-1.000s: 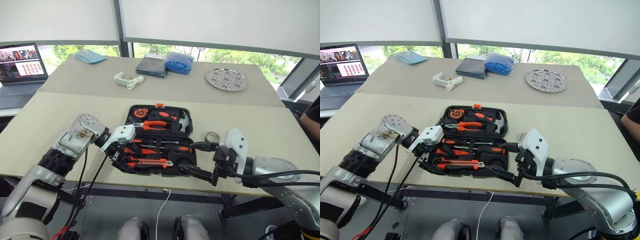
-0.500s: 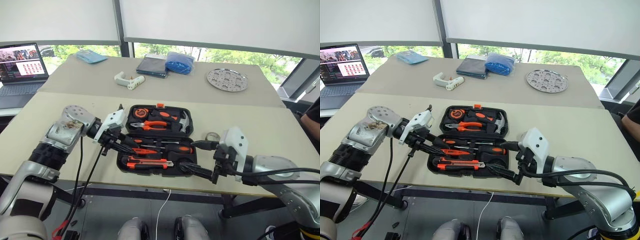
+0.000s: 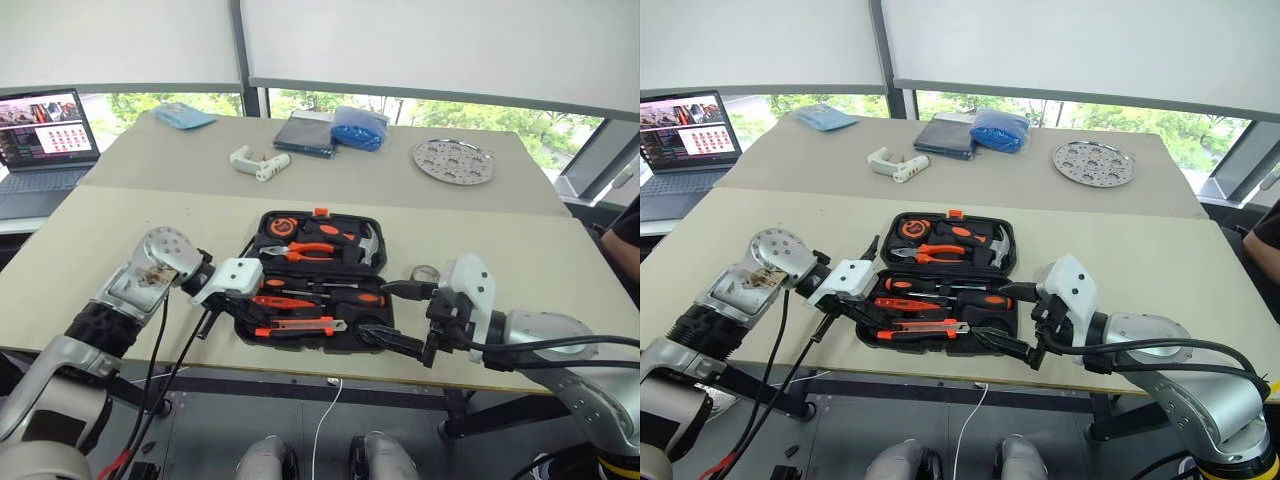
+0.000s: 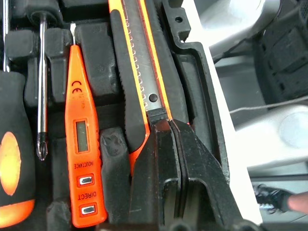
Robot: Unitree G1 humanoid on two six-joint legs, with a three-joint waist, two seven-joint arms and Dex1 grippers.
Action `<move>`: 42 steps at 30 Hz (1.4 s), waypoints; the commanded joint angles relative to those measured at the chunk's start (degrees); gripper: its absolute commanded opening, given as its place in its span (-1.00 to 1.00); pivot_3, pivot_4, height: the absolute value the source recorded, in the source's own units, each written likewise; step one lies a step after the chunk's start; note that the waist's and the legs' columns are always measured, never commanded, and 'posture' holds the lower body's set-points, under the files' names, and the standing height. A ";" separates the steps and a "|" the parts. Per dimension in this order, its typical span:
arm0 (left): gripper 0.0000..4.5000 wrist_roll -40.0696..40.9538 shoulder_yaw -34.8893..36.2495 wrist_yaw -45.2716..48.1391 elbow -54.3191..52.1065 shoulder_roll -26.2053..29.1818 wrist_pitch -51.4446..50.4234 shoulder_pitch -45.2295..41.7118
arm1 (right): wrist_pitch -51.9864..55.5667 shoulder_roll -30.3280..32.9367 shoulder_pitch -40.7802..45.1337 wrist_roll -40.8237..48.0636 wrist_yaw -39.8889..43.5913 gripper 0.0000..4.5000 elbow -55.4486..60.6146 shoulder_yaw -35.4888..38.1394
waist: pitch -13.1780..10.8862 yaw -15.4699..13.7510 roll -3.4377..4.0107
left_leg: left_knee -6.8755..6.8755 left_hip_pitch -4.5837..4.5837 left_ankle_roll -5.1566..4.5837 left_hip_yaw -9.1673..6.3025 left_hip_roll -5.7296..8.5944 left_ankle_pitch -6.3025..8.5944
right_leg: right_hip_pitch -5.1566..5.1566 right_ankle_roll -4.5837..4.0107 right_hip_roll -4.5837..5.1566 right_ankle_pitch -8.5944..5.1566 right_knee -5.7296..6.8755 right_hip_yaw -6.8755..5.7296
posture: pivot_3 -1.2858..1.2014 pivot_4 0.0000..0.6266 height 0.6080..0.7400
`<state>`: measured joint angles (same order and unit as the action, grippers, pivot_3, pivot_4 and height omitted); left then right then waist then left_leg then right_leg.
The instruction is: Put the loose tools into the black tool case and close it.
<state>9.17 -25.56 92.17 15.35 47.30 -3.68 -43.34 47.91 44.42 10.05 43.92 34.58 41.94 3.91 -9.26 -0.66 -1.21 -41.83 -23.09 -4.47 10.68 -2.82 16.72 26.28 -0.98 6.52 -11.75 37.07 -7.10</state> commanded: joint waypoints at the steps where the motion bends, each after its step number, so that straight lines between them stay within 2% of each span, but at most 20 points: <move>1: -0.97 -1.69 -0.46 0.14 0.81 -0.49 -2.05 0.10 | -1.23 -0.04 -0.32 0.39 -0.31 1.00 1.57 2.29 | 0.06 0.00 0.10 | 0.00 0.01 -0.01 0.00 0.00 0.00 | -0.01 0.00 0.00 0.00 0.01 0.00 | 0.03 -0.52 0.67; 5: -0.97 8.59 0.33 0.33 -3.11 -0.80 -11.66 -4.97 | -1.26 0.06 -0.62 0.58 -0.26 1.00 1.68 2.54 | 0.05 -0.03 0.08 | -0.01 -0.08 -0.03 -0.04 0.00 0.02 | 0.04 0.02 -0.01 0.02 0.03 -0.01 | 0.03 -0.52 0.67; 7: -0.97 10.84 0.43 0.33 -4.16 -2.47 -15.49 -7.34 | -1.32 0.13 -0.58 0.51 -0.11 1.00 1.54 2.55 | 0.03 -0.20 0.05 | -0.02 -0.19 -0.05 -0.08 0.01 0.02 | 0.07 0.04 -0.01 0.02 0.01 -0.02 | 0.03 -0.52 0.67; 17: -0.97 -3.82 -6.39 -3.46 1.33 -13.18 -7.76 -8.21 | -1.41 -0.93 0.04 -0.34 -0.60 1.00 1.11 1.34 | 0.02 0.21 0.04 | -0.09 -0.19 -0.10 -0.11 0.16 0.03 | 0.02 0.17 -0.08 -0.06 -0.03 0.05 | 0.03 -0.52 0.67; 22: -0.97 -10.39 -9.52 -3.20 2.35 -12.14 -0.80 -5.25 | -1.47 -1.22 -1.38 -0.55 -1.09 1.00 1.43 2.21 | 0.03 0.14 0.05 | -0.09 -0.12 -0.10 -0.13 0.14 0.04 | -0.03 0.17 -0.02 -0.06 -0.03 0.06 | 0.03 -0.52 0.67; 27: -0.97 -11.85 -9.29 -2.93 2.20 -11.70 1.51 -2.74 | -1.56 -1.49 -2.20 -0.49 -1.55 1.00 1.84 2.49 | 0.15 0.27 0.13 | -0.08 0.00 -0.12 -0.14 0.07 0.05 | -0.10 0.14 -0.02 -0.05 -0.01 0.09 | 0.03 -0.52 0.67; 33: -0.97 -8.97 -3.88 -4.29 0.95 -11.68 -0.73 -2.63 | -1.52 -1.39 -2.94 -0.30 -1.55 1.00 2.13 3.12 | 0.19 0.42 0.18 | -0.08 0.02 -0.13 -0.15 0.04 0.06 | -0.11 0.14 -0.04 -0.05 0.00 0.09 | 0.03 -0.52 0.67; 39: -0.97 -1.57 3.84 -3.51 -4.72 -10.53 -4.09 -1.32 | -1.59 -0.76 -3.31 -0.45 -0.97 1.00 1.79 3.79 | 0.18 0.55 0.17 | -0.08 -0.10 -0.14 -0.17 0.04 0.06 | -0.01 0.14 -0.04 -0.04 0.02 0.06 | 0.03 -0.52 0.67; 41: -0.97 3.13 6.90 -2.38 -7.48 -9.25 -11.05 -1.45 | -1.62 0.36 -3.14 -1.24 -0.39 1.00 0.70 4.49 | 0.17 0.48 0.16 | -0.08 -0.13 -0.13 -0.17 0.04 0.06 | 0.00 0.13 -0.04 -0.04 0.01 0.05 | 0.03 -0.52 0.67; 42: -0.87 5.97 8.63 -2.10 -8.41 -8.95 -15.44 -2.02 | -1.52 1.13 -2.86 -1.73 -0.15 1.00 -0.34 5.09 | 0.16 0.47 0.16 | -0.09 -0.17 -0.14 -0.18 0.04 0.06 | 0.02 0.13 -0.03 -0.04 0.00 0.04 | 0.03 -0.52 0.67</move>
<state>8.80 -21.78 89.03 10.87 37.20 -11.35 -43.89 47.91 43.95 6.37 43.32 33.82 42.09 5.85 -9.09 -0.19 -1.05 -41.92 -23.27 -4.60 10.50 -2.77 16.78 26.30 -0.84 6.49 -11.79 37.07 -7.06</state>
